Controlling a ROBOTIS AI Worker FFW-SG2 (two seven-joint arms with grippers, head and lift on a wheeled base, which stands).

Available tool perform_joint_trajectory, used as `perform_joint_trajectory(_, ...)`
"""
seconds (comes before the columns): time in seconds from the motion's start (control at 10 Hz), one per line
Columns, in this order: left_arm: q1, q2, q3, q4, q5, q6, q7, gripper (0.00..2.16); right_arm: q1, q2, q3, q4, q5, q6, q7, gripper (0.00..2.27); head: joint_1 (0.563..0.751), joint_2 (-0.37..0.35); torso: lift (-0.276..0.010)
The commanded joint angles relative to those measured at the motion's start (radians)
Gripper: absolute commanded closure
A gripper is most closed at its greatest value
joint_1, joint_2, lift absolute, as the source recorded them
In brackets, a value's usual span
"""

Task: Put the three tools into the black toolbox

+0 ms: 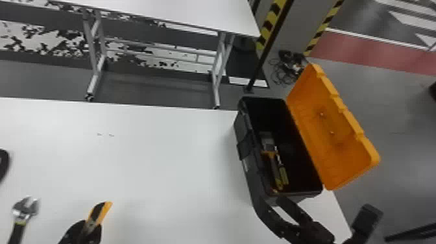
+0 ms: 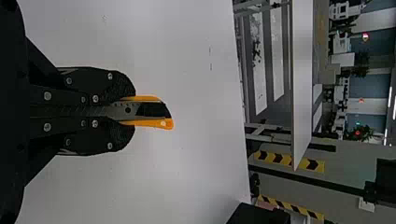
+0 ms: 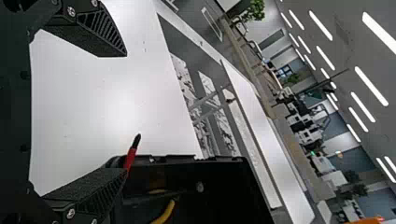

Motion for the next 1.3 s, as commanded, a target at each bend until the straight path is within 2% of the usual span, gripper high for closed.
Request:
perform_joint_trajectory(0.0, 0.000, 0.018, -0.040, -0.002, -0.019, -0.005, 0.004, 1.84, -0.043, 0.001, -0.001, -0.049, -0.002, 0.180, 0.000, 0.13, 0.695, -0.266, -0.051)
perform_joint_trajectory(0.2, -0.005, 0.036, -0.089, -0.018, -0.045, -0.011, 0.032, 1.84, -0.074, 0.001, 0.014, -0.079, -0.004, 0.324, -0.002, 0.13, 0.695, -0.253, -0.051)
perform_joint_trajectory(0.5, -0.028, 0.054, -0.156, -0.051, -0.074, 0.008, 0.040, 1.84, -0.074, 0.001, 0.086, -0.115, 0.000, 0.428, -0.002, 0.13, 0.695, -0.231, -0.051)
perform_joint_trajectory(1.0, -0.054, 0.085, -0.282, -0.056, -0.122, 0.038, 0.069, 1.84, -0.082, 0.001, 0.231, -0.116, 0.067, 0.456, -0.008, 0.13, 0.695, -0.207, -0.051)
perform_joint_trajectory(1.2, -0.060, 0.091, -0.329, -0.053, -0.165, 0.044, 0.092, 1.84, -0.091, 0.001, 0.301, -0.098, 0.098, 0.453, -0.017, 0.13, 0.695, -0.189, -0.051)
